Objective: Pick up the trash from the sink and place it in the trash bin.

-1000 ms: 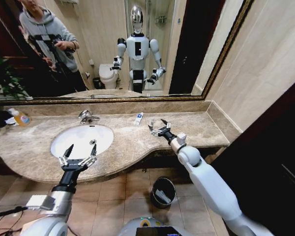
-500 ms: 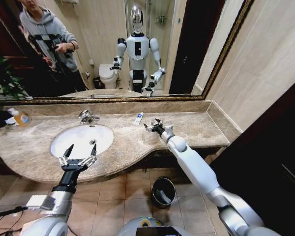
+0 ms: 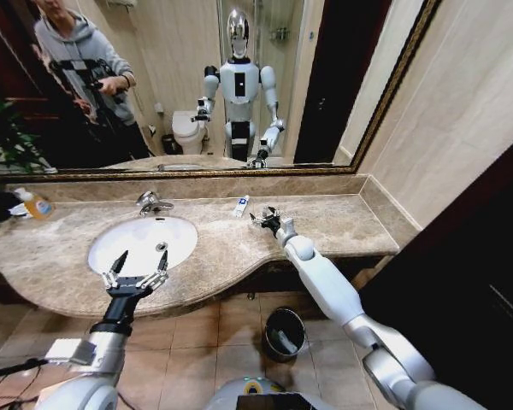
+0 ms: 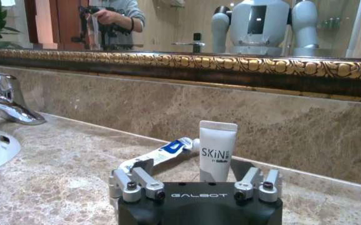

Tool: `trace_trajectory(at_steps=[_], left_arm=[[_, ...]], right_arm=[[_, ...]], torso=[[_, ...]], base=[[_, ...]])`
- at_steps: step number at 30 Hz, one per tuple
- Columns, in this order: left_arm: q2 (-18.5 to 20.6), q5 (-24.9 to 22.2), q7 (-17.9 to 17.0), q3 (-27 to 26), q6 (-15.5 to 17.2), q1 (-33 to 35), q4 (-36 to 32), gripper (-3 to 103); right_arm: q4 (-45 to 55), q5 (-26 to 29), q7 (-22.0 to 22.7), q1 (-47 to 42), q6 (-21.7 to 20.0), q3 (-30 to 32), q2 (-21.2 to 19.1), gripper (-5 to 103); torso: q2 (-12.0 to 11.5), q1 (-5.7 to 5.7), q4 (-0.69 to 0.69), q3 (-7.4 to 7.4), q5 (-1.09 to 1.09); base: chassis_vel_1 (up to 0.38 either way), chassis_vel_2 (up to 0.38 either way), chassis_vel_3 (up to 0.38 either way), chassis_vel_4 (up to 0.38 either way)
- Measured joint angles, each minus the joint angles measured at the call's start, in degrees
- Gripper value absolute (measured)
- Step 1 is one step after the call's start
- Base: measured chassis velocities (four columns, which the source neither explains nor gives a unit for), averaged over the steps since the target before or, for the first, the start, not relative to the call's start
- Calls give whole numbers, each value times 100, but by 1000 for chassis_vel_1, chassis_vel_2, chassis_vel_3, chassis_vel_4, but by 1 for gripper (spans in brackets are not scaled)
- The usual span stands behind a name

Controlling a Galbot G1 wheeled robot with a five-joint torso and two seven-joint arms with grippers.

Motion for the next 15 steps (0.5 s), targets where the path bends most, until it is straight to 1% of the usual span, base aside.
trace_trajectory(at_steps=[2,3,7,8,10,11,13,14,15], left_arm=[[0,0,0,0,0,0,0,100],[0,0,0,0,0,0,0,100],[0,0,0,0,0,0,0,100],[0,0,0,0,0,0,0,100],[0,0,0,0,0,0,0,100],[0,0,0,0,0,0,0,100],[0,0,0,0,0,0,0,100],[0,0,0,0,0,0,0,100],[0,0,0,0,0,0,0,100]], right_arm=[[-2,-1,0,-3,7,1,3,84],[-2,-2,3,-9,10,3,5,76],[3,-1,7,-28,4,13,-2,76],[12,0,6,-34,-2,17,-17,63],[20,3,5,-39,-5,21,-33,63],[27,6,2,-44,-6,26,-50,55],[34,13,1,-50,-8,29,-63,55],[40,20,-2,-56,-10,29,-74,47],[62,27,-24,-71,-11,28,-98,47]], torso=[[0,0,0,0,0],[1,0,0,0,0],[1,0,0,0,0],[1,0,0,0,0],[1,0,0,0,0],[1,0,0,0,0],[1,0,0,0,0],[1,0,0,0,0],[1,0,0,0,1]], base=[[0,0,0,0],[0,0,0,0],[0,0,0,0],[0,0,0,0],[0,0,0,0],[0,0,0,0],[0,0,0,0],[0,0,0,0],[0,0,0,0]])
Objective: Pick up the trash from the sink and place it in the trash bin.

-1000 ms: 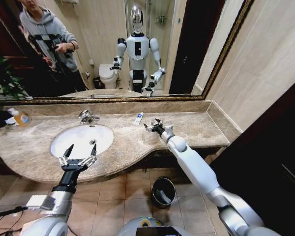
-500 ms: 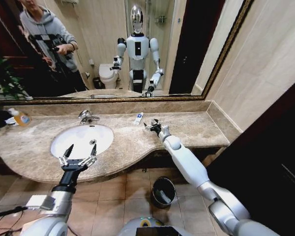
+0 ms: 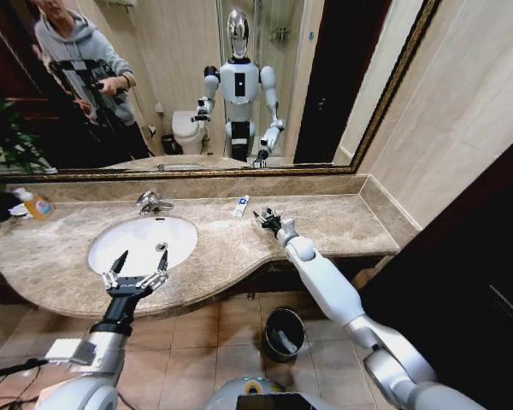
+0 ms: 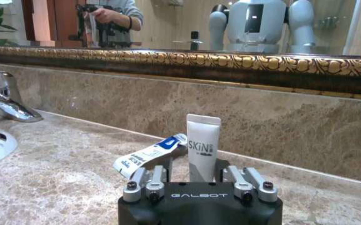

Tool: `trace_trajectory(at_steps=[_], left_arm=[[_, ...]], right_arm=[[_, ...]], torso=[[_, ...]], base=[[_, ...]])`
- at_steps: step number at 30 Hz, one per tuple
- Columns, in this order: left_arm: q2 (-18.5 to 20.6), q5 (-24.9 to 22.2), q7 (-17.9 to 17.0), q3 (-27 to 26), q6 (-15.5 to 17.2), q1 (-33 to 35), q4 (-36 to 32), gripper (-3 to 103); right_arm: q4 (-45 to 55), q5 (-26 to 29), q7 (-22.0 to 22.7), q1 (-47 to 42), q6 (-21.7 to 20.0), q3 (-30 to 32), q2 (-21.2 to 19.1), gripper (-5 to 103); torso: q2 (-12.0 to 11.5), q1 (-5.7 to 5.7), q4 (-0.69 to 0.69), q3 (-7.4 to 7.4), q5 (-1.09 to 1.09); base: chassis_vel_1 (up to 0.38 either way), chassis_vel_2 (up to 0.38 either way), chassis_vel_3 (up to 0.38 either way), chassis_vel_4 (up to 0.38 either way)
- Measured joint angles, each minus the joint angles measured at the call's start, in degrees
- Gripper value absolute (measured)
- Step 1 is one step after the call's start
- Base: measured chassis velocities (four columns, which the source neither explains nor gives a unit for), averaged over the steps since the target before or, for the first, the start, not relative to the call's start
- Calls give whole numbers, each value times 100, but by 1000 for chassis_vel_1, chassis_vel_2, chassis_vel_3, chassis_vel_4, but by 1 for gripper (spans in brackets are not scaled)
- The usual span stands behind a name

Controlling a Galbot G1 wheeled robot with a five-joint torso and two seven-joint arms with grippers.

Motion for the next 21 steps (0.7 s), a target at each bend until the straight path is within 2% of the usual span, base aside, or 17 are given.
trace_trajectory(at_steps=[1,4,5,7,8,9,10,12,13,16,17,21], left_arm=[[0,0,0,0,0,0,0,100],[0,0,0,0,0,0,0,100],[0,0,0,0,0,0,0,100],[0,0,0,0,0,0,0,100],[0,0,0,0,0,0,0,100],[0,0,0,0,0,0,0,100],[0,0,0,0,0,0,0,100],[0,0,0,0,0,0,0,100],[0,0,0,0,0,0,0,100],[0,0,0,0,0,0,0,100],[0,0,0,0,0,0,0,100],[0,0,0,0,0,0,0,100]], right_arm=[[23,6,-11,-15,-4,-2,-14,39],[48,13,-14,-35,-13,-2,-20,39],[63,16,-13,-45,-14,-2,-20,32],[76,19,-10,-52,-17,-2,-21,32],[85,22,-9,-57,-17,-2,-22,24],[98,25,-10,-62,-19,-1,-27,24],[105,28,-10,-64,-20,-1,-30,16],[108,29,-10,-65,-20,0,-31,16],[118,30,-10,-68,-22,2,-31,9],[132,32,-10,-70,-25,3,-31,9],[155,38,-6,-72,-34,3,-34,2],[251,81,3,-85,-86,5,-80,1]], torso=[[0,0,0,0,0],[0,0,0,0,0],[0,0,0,0,0],[0,0,0,0,0],[0,0,0,0,0],[0,0,0,0,0],[0,0,0,0,0],[0,0,0,0,0],[0,0,0,0,0],[0,0,0,0,0],[0,0,0,0,0],[0,0,0,0,0]], base=[[0,0,0,0],[0,0,0,0],[0,0,0,0],[0,0,0,0],[0,0,0,0],[0,0,0,0],[0,0,0,0],[0,0,0,0],[0,0,0,0],[0,0,0,0],[0,0,0,0],[0,0,0,0]])
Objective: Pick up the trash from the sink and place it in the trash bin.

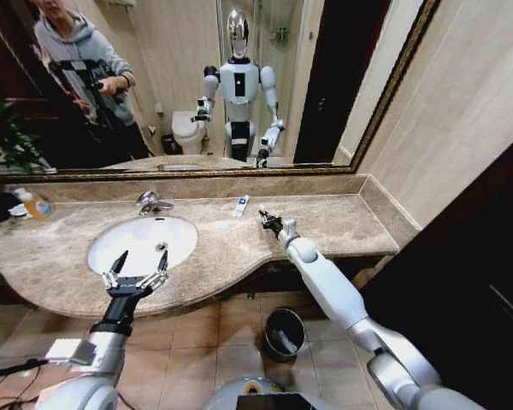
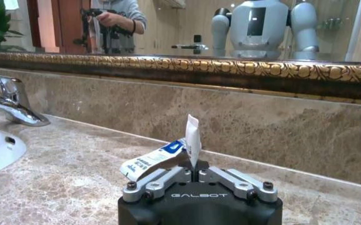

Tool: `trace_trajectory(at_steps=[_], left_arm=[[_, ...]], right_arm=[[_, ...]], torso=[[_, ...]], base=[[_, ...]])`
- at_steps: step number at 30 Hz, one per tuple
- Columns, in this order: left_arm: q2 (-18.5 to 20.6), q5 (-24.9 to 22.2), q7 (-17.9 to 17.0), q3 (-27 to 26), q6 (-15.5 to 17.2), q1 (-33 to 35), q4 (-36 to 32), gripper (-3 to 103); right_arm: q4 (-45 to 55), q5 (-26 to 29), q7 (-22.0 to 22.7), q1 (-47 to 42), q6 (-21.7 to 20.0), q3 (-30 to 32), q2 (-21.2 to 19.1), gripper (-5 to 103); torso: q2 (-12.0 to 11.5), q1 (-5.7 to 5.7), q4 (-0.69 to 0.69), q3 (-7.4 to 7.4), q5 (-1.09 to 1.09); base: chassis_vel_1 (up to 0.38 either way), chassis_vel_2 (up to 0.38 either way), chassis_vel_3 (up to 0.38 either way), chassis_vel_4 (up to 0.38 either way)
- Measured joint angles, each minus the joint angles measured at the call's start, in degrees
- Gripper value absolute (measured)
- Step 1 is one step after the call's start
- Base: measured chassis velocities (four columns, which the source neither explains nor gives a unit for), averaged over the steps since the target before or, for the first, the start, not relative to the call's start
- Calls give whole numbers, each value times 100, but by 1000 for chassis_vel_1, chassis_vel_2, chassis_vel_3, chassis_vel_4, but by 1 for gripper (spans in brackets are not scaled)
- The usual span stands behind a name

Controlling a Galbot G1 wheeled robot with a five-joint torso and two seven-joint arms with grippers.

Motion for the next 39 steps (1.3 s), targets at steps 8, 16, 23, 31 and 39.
trace_trajectory(at_steps=[8,16,23,31,39], left_arm=[[0,0,0,0,0,0,0,100],[0,0,2,0,0,0,0,100],[0,0,0,0,0,0,0,100],[0,0,0,0,0,0,0,100],[1,0,0,0,0,0,0,100]], right_arm=[[246,46,23,-127,-34,67,-122,1],[1270,-2,-407,-1044,588,729,-660,1],[2490,227,-608,-2775,1384,1592,-1108,1],[3007,81,-880,-4803,2193,2750,-904,1],[2297,-231,-966,-5644,2930,2699,-478,1]], torso=[[0,0,0,0,0],[0,0,1,0,1],[0,-1,0,-1,3],[1,-1,-2,-1,1],[0,-1,-1,-1,0]], base=[[0,0,0,0],[0,0,0,0],[0,0,0,0],[0,0,0,0],[0,0,0,0]])
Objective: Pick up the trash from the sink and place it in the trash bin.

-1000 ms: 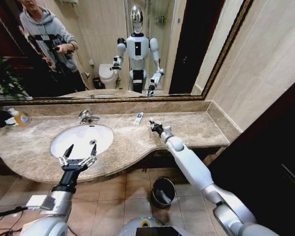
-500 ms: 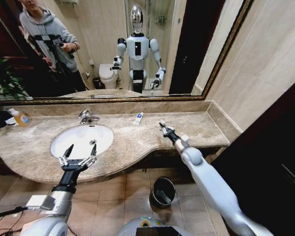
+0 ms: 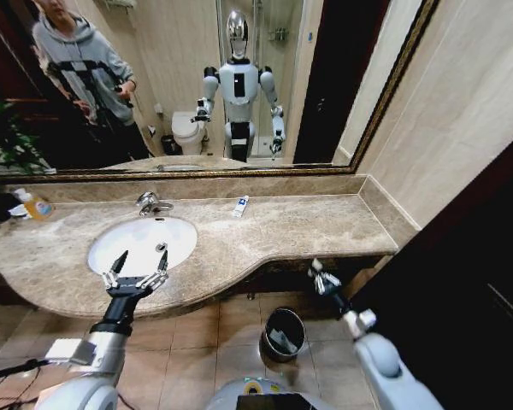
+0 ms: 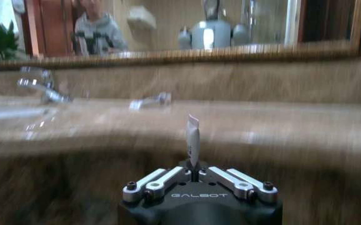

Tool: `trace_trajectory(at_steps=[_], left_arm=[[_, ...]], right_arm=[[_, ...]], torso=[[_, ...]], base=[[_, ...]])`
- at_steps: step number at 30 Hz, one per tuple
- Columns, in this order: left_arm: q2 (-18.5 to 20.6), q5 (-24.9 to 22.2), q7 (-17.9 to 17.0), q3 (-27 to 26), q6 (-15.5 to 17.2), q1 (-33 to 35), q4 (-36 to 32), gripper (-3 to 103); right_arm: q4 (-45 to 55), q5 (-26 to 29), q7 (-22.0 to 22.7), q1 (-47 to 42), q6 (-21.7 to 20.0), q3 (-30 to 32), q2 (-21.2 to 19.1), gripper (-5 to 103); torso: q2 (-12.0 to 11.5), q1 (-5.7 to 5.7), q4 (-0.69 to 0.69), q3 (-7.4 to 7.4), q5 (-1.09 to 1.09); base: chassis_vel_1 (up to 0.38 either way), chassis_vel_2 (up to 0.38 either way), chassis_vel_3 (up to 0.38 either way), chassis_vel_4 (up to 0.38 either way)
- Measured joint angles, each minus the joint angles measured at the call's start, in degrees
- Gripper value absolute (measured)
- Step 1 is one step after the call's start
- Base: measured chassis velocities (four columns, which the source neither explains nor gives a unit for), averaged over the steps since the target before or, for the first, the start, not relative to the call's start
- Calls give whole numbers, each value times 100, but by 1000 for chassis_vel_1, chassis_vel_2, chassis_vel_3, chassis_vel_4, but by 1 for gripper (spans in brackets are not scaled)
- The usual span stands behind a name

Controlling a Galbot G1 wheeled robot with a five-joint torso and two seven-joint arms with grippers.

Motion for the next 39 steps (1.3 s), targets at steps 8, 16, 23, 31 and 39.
trace_trajectory(at_steps=[8,16,23,31,39], left_arm=[[0,0,0,0,0,0,0,100],[-1,0,0,0,0,0,0,100],[0,0,0,0,0,0,0,100],[0,0,0,0,0,0,0,100],[0,0,0,0,0,0,0,100]], right_arm=[[-1676,-1329,115,507,-81,-267,629,1],[-3689,-2019,-69,1306,-408,-489,1043,1],[-4210,-2245,-152,1560,-423,-531,1173,1],[-4470,-2445,-119,1816,-268,-495,1283,0],[-4483,-2498,-99,1914,-219,-495,1273,20]], torso=[[0,1,2,1,0],[0,1,2,1,-1],[0,1,1,1,-2],[0,1,1,1,-1],[0,1,1,1,-1]], base=[[0,0,0,0],[0,0,0,0],[0,0,0,0],[0,0,0,0],[0,0,0,0]])
